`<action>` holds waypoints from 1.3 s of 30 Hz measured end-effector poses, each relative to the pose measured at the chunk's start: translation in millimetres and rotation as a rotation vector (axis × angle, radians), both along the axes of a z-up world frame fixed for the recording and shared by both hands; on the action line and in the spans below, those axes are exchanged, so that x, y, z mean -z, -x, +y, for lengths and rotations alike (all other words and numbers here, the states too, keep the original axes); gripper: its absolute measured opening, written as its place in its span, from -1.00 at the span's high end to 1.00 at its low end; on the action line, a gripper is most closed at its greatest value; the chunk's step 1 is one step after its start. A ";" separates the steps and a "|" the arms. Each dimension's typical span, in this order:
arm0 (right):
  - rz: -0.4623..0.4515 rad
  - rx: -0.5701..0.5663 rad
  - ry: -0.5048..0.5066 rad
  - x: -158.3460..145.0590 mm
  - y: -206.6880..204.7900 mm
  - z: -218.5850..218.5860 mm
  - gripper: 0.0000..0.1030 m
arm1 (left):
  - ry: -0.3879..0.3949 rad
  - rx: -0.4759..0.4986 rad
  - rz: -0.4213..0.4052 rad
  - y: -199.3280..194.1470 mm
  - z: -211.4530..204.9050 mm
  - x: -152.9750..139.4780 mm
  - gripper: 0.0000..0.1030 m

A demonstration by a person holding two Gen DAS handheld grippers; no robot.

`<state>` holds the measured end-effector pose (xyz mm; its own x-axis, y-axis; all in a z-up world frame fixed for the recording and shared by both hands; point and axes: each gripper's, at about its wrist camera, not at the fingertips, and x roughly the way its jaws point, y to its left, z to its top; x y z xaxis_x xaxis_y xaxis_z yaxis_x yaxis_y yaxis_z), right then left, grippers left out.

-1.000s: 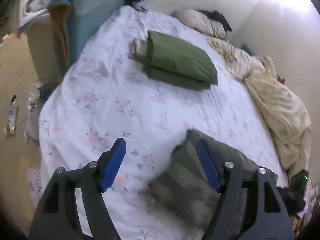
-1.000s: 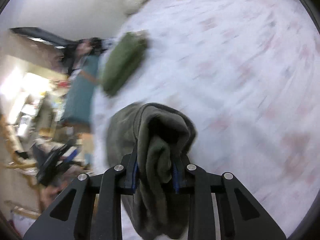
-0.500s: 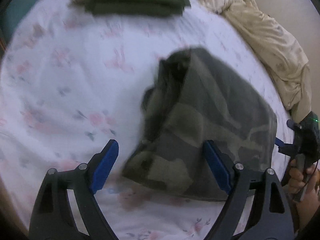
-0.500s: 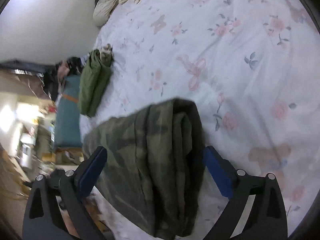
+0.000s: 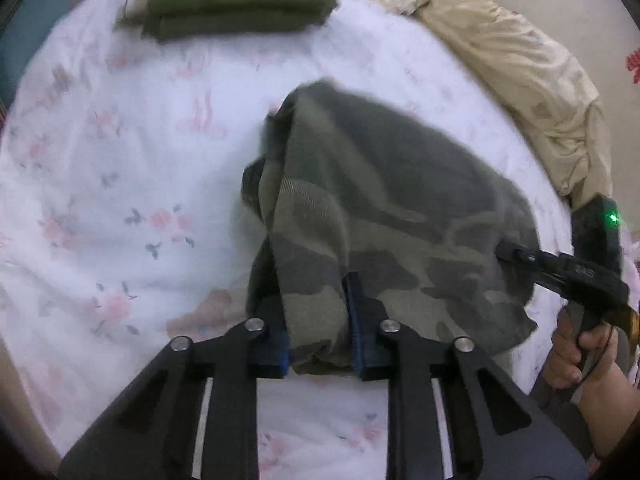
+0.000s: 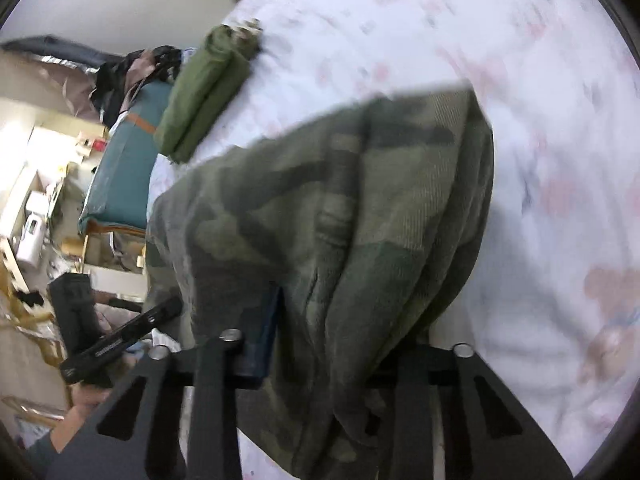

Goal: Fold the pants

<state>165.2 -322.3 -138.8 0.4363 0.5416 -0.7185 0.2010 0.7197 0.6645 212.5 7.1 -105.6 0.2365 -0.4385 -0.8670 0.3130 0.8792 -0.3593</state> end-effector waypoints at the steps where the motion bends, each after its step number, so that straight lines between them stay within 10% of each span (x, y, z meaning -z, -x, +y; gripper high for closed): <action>1: -0.007 -0.009 -0.001 -4.2 -1.0 -1.6 0.56 | 0.001 -0.005 -0.005 4.3 0.4 -7.7 0.70; 10: 0.005 -0.258 -0.058 -34.2 9.1 25.8 0.59 | -0.004 -0.156 0.122 125.0 35.4 -30.0 0.72; 15: 0.085 -0.350 0.059 -30.4 46.3 39.6 0.58 | -0.073 -0.173 0.226 153.2 37.4 7.6 0.65; 20: 0.240 -0.291 0.203 -10.4 61.1 28.3 -0.08 | -0.273 -0.159 0.246 151.8 33.7 27.2 -0.55; 23: 0.256 -0.283 0.256 -17.6 71.4 23.5 -0.09 | -0.273 -0.184 0.249 152.2 47.5 15.0 -0.54; 29: 0.006 -0.187 0.222 -79.3 67.8 9.9 -0.09 | -0.134 -0.324 0.087 106.6 80.5 -43.3 -0.52; 34: -0.069 -0.171 0.160 -92.9 28.4 13.2 -0.09 | -0.016 -0.405 0.111 44.4 75.3 -36.0 -0.43; 39: 0.015 -0.203 0.143 -61.5 -13.8 31.1 -0.01 | 0.048 -0.383 0.178 16.5 60.5 2.7 0.24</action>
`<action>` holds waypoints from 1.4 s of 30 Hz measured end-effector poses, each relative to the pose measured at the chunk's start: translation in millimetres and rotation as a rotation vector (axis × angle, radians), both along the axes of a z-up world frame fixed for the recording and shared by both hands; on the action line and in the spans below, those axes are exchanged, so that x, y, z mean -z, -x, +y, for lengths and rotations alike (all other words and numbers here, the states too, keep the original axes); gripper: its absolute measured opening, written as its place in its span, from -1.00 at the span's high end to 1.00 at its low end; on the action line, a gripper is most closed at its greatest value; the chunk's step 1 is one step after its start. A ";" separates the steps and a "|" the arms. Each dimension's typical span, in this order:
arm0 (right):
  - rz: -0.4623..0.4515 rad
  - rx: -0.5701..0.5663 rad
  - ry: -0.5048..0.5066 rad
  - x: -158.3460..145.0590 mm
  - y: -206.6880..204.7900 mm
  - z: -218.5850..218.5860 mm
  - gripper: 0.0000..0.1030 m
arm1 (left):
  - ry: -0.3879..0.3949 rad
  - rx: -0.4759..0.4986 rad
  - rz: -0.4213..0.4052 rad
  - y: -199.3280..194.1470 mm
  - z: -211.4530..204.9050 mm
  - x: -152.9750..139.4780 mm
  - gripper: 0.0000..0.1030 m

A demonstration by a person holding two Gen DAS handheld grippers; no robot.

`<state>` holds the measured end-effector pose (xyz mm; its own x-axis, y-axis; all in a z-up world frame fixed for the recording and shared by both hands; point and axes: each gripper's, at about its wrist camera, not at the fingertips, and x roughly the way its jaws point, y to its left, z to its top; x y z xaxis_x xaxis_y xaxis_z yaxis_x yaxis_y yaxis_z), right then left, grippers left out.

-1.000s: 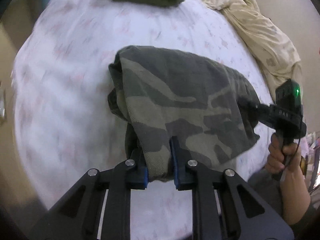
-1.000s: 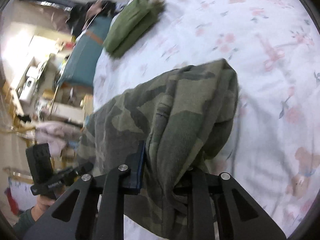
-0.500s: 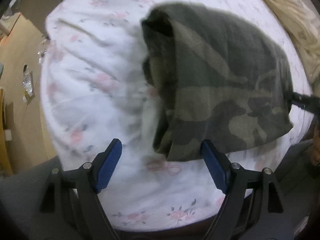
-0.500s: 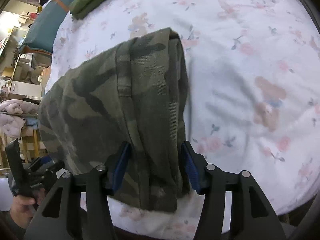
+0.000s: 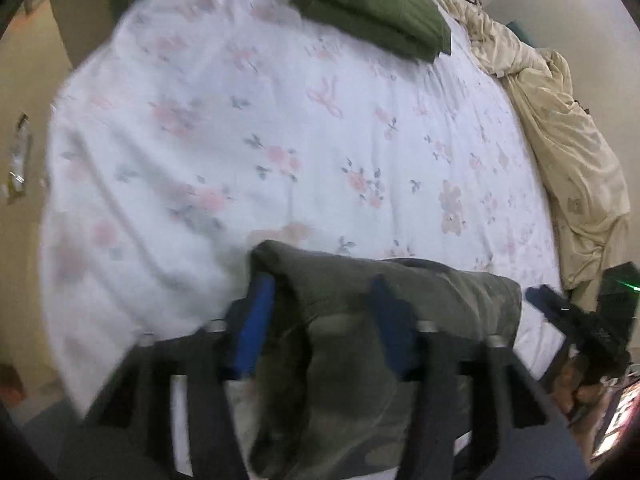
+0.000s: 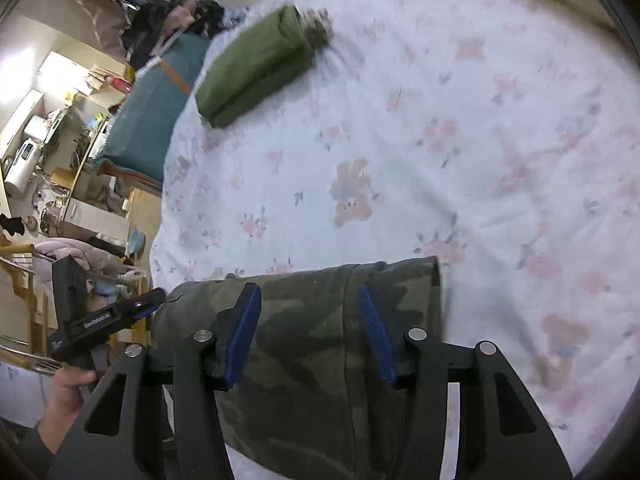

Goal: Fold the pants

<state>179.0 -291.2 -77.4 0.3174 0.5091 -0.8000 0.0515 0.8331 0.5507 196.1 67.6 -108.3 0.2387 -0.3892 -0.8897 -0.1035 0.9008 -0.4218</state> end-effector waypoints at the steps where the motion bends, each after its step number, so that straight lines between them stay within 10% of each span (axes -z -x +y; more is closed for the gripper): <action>1: 0.019 0.003 0.022 7.1 -5.8 5.5 0.00 | 0.013 -0.008 0.003 -0.7 -0.6 4.5 0.28; 4: 0.055 -0.025 0.021 25.8 -14.7 11.9 0.28 | -0.005 -0.003 -0.005 1.1 -4.5 4.9 0.84; 7: 0.019 -0.098 0.135 21.4 -16.0 22.4 0.85 | -0.065 0.056 -0.063 -1.3 -11.7 -4.4 0.93; 13: -0.081 -0.043 0.131 -1.9 1.4 14.6 0.94 | -0.153 0.083 -0.112 -7.3 -18.6 -8.2 0.94; 18: 0.040 0.024 0.189 29.3 -3.2 11.7 0.94 | -0.215 0.087 -0.110 -11.8 -26.5 -1.2 0.91; 21: -0.004 0.063 0.322 18.2 1.7 7.7 0.94 | -0.301 -0.033 -0.127 -11.2 -12.3 -10.5 0.79; 23: -0.033 0.059 0.230 6.8 2.9 1.4 0.94 | -0.277 -0.086 -0.148 -8.0 -1.1 -21.7 0.69; 29: -0.097 -0.157 0.108 -20.7 -17.5 66.3 0.93 | -0.121 0.110 -0.257 25.5 -41.5 -43.9 0.69; 33: 0.044 -0.290 0.072 11.8 -41.4 125.5 0.93 | -0.178 0.160 -0.182 36.4 -57.2 -13.3 0.68; 42: 0.169 -0.223 0.406 41.9 -60.6 86.9 1.00 | -0.209 0.159 -0.159 30.4 -51.5 -4.9 0.63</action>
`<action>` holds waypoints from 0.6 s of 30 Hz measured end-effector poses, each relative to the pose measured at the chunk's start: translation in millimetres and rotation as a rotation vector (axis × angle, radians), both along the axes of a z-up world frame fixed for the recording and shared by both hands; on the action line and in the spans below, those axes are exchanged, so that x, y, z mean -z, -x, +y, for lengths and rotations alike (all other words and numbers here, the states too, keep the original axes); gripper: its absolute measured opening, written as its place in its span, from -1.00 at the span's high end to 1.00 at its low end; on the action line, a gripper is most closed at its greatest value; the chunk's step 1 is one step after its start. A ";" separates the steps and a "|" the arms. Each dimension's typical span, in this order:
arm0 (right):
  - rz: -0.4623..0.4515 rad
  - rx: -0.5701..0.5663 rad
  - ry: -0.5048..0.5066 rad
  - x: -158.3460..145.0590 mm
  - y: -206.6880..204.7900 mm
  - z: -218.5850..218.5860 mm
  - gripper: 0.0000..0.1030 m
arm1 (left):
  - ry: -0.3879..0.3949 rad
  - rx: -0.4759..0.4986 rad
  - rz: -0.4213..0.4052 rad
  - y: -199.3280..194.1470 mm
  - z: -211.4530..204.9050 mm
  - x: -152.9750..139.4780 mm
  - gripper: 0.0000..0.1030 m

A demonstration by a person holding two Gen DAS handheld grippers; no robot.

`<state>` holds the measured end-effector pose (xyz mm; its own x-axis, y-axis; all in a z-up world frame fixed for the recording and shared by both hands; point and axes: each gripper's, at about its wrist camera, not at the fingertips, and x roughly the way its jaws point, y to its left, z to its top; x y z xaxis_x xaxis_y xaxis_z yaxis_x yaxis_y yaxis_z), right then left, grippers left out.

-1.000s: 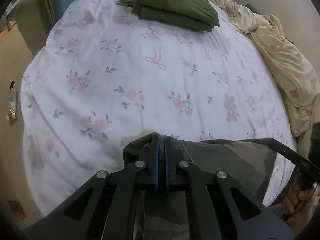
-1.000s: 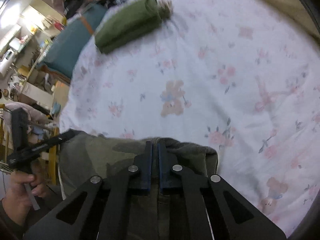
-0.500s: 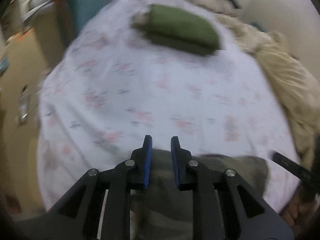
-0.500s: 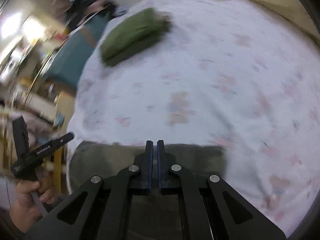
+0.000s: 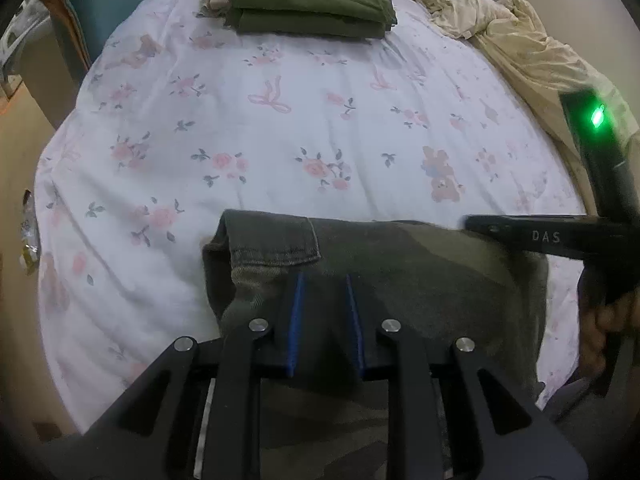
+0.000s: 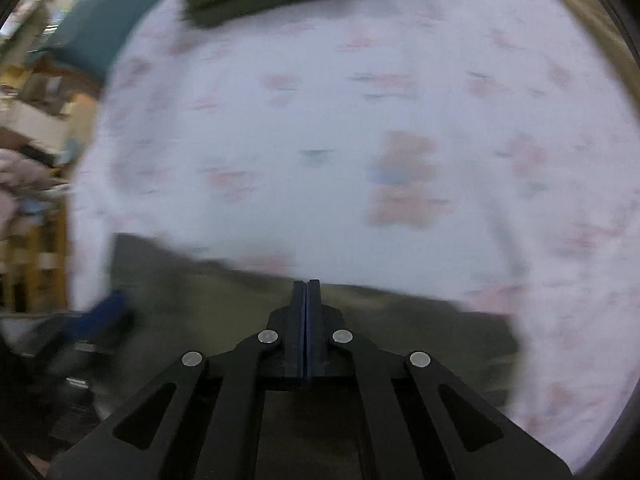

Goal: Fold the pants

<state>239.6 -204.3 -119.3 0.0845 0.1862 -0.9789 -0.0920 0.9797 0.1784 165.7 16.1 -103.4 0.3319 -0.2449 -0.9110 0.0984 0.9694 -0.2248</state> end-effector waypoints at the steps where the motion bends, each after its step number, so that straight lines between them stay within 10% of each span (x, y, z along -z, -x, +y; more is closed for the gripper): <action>1: 0.012 0.018 0.060 5.0 -1.2 -13.6 1.00 | -0.003 -0.004 -0.004 0.9 -0.6 0.6 0.62; 10: -0.229 0.063 -0.232 -68.7 61.2 -44.6 0.92 | 0.074 0.107 -0.088 22.0 -13.0 -25.3 0.64; 18: -0.216 -0.006 -0.150 -26.9 67.1 -5.8 1.00 | -0.054 0.209 -0.118 2.5 -39.5 11.2 0.63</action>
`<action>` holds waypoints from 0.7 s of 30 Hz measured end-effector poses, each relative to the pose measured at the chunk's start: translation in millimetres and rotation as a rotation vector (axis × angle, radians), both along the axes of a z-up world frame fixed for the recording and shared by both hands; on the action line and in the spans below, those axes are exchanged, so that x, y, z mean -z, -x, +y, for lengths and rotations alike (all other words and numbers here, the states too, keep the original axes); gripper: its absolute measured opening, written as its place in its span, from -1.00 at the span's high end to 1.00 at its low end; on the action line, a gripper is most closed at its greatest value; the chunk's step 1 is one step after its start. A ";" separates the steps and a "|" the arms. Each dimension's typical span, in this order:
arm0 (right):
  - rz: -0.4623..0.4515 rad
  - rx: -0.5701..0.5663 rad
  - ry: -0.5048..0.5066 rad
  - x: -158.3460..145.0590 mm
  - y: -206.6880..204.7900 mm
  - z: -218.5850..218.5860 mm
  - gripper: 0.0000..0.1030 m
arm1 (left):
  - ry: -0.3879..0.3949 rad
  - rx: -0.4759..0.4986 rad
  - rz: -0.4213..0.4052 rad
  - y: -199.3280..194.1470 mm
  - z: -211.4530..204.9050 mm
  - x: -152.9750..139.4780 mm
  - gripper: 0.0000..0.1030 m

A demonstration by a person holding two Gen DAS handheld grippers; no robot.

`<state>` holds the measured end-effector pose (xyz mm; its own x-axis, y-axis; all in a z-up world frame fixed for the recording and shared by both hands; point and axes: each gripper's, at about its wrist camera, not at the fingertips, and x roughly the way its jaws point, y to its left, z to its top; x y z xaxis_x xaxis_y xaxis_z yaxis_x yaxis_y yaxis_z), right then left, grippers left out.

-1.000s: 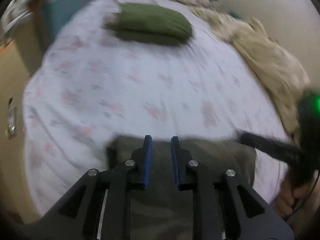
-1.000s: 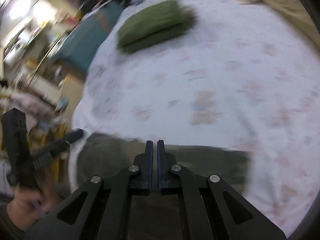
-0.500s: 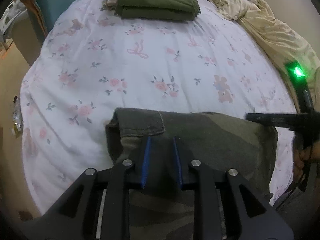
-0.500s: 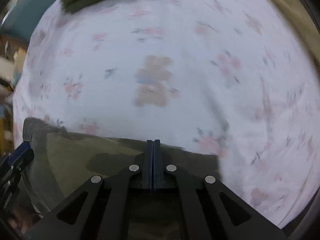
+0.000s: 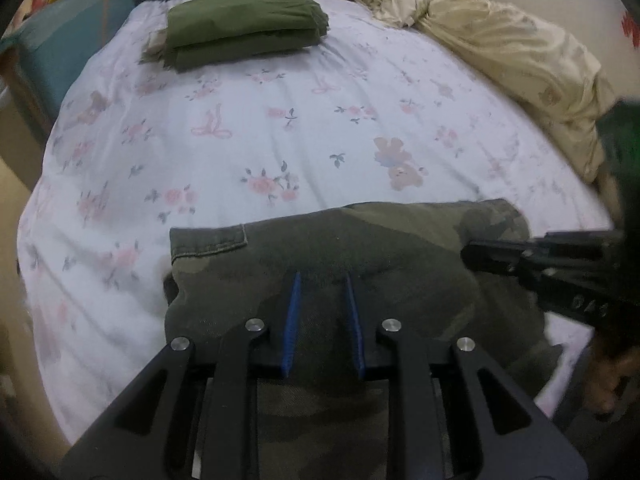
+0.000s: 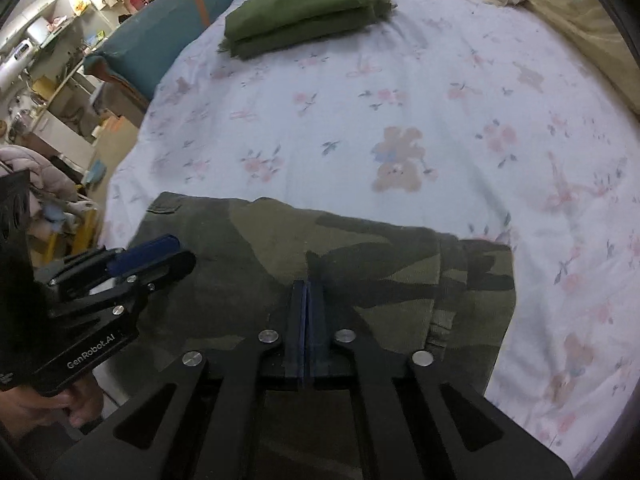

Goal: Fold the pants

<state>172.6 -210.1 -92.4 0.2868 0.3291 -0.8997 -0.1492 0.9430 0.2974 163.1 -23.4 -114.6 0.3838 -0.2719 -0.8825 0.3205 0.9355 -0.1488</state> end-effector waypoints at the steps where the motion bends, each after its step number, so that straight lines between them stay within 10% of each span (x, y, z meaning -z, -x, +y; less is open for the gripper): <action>1: 0.013 0.008 -0.006 1.4 -1.2 0.1 1.00 | -0.014 0.000 0.015 -6.2 -1.2 5.5 0.63; 10: 0.082 -0.006 0.034 38.4 1.2 9.9 1.00 | -0.018 -0.005 0.098 -5.7 0.3 23.8 0.63; 18: 0.053 -0.014 -0.076 -6.5 32.2 -15.3 0.86 | 0.041 -0.034 0.117 27.0 16.8 -21.8 0.62; 21: 0.199 -0.002 -0.027 21.6 50.1 -21.8 0.87 | 0.022 -0.019 0.206 46.2 18.3 2.6 0.62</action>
<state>122.5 -231.9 -114.0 0.1035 0.3540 -0.9295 -0.0871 0.9342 0.3461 116.9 -5.1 -117.2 0.2011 -0.2861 -0.9368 0.2637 0.9369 -0.2295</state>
